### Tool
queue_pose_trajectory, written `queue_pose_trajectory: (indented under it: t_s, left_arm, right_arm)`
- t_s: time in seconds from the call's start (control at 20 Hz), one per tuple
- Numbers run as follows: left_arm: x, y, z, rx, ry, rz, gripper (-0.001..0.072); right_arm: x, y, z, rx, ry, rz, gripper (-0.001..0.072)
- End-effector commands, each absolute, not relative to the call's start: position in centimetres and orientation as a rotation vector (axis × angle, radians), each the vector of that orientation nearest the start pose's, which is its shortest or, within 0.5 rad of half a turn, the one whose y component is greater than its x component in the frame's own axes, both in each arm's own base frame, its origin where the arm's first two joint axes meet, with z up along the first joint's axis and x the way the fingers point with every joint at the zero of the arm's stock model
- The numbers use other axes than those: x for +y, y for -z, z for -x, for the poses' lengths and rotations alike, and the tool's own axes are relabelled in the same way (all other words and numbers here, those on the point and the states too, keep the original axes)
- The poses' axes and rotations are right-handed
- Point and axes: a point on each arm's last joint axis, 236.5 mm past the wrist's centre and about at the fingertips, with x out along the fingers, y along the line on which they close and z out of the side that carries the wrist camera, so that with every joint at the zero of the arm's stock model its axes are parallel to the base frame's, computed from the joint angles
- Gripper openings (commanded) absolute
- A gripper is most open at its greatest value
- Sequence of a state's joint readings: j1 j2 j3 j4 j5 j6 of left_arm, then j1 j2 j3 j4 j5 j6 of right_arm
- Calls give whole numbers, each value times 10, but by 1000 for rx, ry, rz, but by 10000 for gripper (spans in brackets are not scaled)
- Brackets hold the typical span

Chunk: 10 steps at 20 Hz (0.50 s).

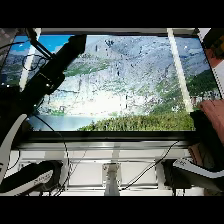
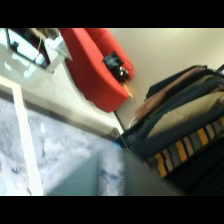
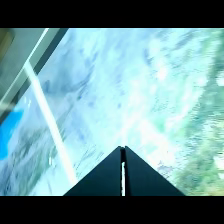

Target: Fold the clothes and pants, and hang the long-sleeved shirts on hangers.

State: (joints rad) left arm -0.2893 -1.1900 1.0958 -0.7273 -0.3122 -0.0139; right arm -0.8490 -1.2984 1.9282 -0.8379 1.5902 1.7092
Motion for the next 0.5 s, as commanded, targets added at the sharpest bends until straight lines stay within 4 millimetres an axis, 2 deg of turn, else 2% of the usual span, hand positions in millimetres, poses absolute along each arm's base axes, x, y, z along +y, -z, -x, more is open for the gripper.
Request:
queue_pose_trajectory:
  t_s: [0.0, 0.1, 0.2, 0.35, 0.45]
  left_arm:
    - [-179, -288, -475, 25, 524, 624, 18]
    - [-163, -304, -464, -2, 513, 555, 17]
    - [-145, -326, -448, -20, 497, 562, 17]
    - [-119, -362, -415, -83, 463, 488, 17]
    - [-104, -384, -392, -122, 441, 500, 17]
  right_arm:
    - [-57, -309, -401, 733, -148, -667, 10]
    - [7, -302, -414, 787, -310, -577, 10]
    - [56, -290, -418, 850, -422, -545, 9]
    - [112, -277, -420, 920, -560, -530, 10]
    - [139, -271, -421, 945, -616, -522, 11]
